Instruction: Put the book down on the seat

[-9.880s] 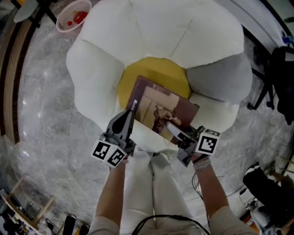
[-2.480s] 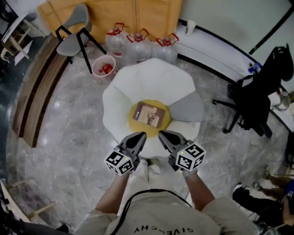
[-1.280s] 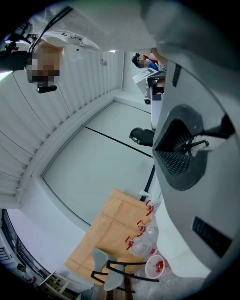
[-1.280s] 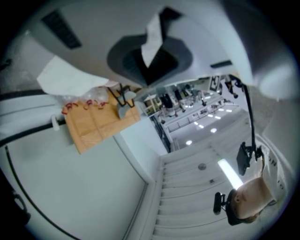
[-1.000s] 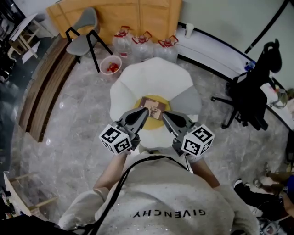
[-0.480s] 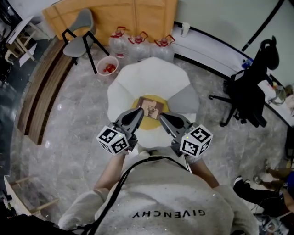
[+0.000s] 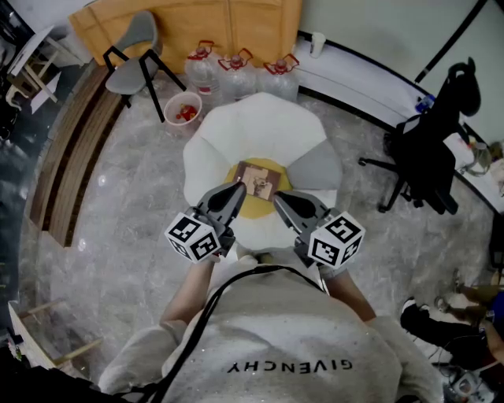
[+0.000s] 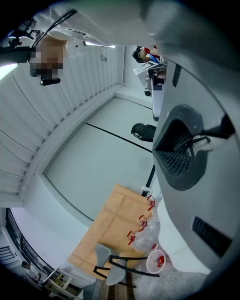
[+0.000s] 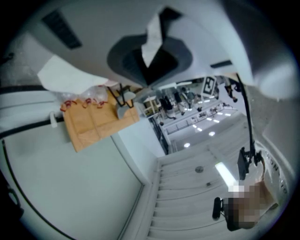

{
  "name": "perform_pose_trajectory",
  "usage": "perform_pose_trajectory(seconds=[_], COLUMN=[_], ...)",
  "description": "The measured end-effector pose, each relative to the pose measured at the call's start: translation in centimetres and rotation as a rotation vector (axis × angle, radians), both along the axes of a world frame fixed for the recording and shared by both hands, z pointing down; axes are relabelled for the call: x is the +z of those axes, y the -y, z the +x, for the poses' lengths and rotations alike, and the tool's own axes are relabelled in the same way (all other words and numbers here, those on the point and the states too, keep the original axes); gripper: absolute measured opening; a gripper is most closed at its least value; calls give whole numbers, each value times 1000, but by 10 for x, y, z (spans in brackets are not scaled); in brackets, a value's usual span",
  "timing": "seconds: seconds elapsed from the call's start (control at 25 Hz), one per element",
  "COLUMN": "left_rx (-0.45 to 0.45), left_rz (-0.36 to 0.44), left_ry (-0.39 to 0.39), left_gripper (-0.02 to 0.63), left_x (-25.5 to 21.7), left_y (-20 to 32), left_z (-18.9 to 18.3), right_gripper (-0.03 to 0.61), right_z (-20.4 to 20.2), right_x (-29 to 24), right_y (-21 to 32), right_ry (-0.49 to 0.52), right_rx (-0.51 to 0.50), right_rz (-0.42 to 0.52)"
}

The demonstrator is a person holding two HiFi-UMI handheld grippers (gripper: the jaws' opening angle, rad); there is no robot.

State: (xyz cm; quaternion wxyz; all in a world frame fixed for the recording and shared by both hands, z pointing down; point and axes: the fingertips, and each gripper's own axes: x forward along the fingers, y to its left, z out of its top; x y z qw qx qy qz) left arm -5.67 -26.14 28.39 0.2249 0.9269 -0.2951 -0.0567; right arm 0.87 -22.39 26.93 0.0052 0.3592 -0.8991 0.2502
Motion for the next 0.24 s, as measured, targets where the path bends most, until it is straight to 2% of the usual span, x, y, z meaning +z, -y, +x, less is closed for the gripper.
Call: perform_pose_trajectory(seconds=[0.24], left_rx=[1], left_rz=[4], left_ry=[-2], left_gripper=[22], left_x=[-2], left_y=[5], left_z=[-4], right_gripper=[15], right_z=[-5], right_x=[1], right_y=[3], right_ry=[-24], right_rx=[-7], right_rz=[1])
